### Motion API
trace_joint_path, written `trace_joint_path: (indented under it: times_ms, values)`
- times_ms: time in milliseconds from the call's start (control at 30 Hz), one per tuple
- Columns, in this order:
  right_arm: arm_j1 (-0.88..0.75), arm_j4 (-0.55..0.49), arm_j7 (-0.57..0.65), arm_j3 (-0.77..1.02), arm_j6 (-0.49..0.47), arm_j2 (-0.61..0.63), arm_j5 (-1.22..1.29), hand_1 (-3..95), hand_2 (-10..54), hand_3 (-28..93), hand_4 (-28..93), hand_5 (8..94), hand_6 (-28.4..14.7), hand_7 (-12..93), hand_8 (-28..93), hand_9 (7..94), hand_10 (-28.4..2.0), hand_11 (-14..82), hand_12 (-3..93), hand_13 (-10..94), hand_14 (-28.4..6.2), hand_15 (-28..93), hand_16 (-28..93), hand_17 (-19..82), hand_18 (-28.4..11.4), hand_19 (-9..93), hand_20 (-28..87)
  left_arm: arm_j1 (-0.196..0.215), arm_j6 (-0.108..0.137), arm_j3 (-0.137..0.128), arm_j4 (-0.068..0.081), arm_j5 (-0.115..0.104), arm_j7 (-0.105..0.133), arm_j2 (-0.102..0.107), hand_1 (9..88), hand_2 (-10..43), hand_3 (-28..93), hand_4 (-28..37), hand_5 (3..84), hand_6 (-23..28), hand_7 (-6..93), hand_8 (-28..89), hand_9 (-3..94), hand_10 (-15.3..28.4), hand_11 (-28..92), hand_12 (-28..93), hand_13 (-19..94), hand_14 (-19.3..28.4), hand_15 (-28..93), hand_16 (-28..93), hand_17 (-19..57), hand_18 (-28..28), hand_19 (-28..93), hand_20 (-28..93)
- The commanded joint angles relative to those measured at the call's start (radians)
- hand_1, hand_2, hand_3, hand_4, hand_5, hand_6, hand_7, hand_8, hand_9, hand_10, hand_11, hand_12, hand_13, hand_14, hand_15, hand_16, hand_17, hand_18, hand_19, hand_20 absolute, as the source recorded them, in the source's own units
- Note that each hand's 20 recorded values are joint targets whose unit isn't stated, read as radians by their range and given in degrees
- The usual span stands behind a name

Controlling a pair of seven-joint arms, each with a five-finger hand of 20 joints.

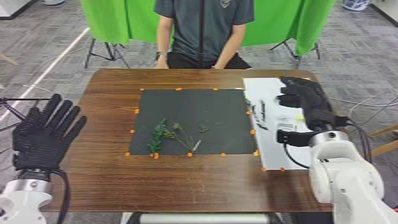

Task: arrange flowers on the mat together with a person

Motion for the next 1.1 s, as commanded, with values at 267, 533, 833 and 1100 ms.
trace_joint_path:
  times_ms: [267, 533, 833, 1100]
  values:
    - [-0.228, -0.049, -0.183, 0.179, -0.125, 0.0, 0.62, 18.8, 13.5, 82, -24, 45.3, -7.8, 13, -12, 40.7, -17.1, 9.0, 10.1, 30, -12.8, 18, 3, 11, -15.6, 42, 8, 0.029, 0.004, -0.024, -0.012, -0.002, 0.005, -0.012, 28.7, 13.2, 73, -26.5, 39.6, 7.4, 3.4, -8, 32.4, 12.2, 9, 8, 24, 10.1, 8, -2, -3.3, 11.7, 19, 11]
    - [-0.28, -0.059, -0.186, 0.223, -0.184, -0.032, 0.662, 15.9, 13.0, 82, -25, 44.1, -7.2, 13, -12, 38.8, -16.7, 8.9, 10.0, 28, -12.7, 17, 3, 9, -16.6, 42, 8, 0.033, 0.016, -0.017, -0.02, -0.007, 0.026, -0.014, 28.8, 13.3, 72, -26.6, 40.3, 5.8, 4.3, -8, 33.1, 11.9, 9, 8, 24, 10.4, 8, -2, -3.3, 11.7, 19, 11]
    - [-0.311, -0.077, -0.185, 0.251, -0.172, -0.042, 0.665, 15.6, 13.2, 82, -24, 44.1, -7.4, 12, -11, 39.0, -16.7, 8.7, 10.3, 29, -13.0, 16, 5, 9, -17.2, 42, 10, 0.035, 0.011, -0.01, -0.022, -0.017, 0.033, -0.014, 28.9, 13.2, 72, -26.5, 40.8, 5.4, 4.8, -8, 33.4, 11.9, 10, 8, 25, 10.4, 9, -2, -3.2, 11.7, 19, 11]
    - [-0.323, -0.078, -0.269, 0.223, -0.116, -0.034, 0.665, 17.1, 13.9, 83, -24, 45.6, -7.1, 13, -11, 41.1, -16.3, 9.9, 10.4, 31, -13.3, 17, 6, 9, -17.5, 42, 10, 0.051, 0.018, -0.028, -0.03, -0.033, 0.055, -0.014, 28.9, 13.2, 72, -26.7, 41.0, 5.5, 4.6, -8, 33.8, 11.9, 10, 8, 25, 10.3, 9, -2, -3.2, 11.7, 19, 12]
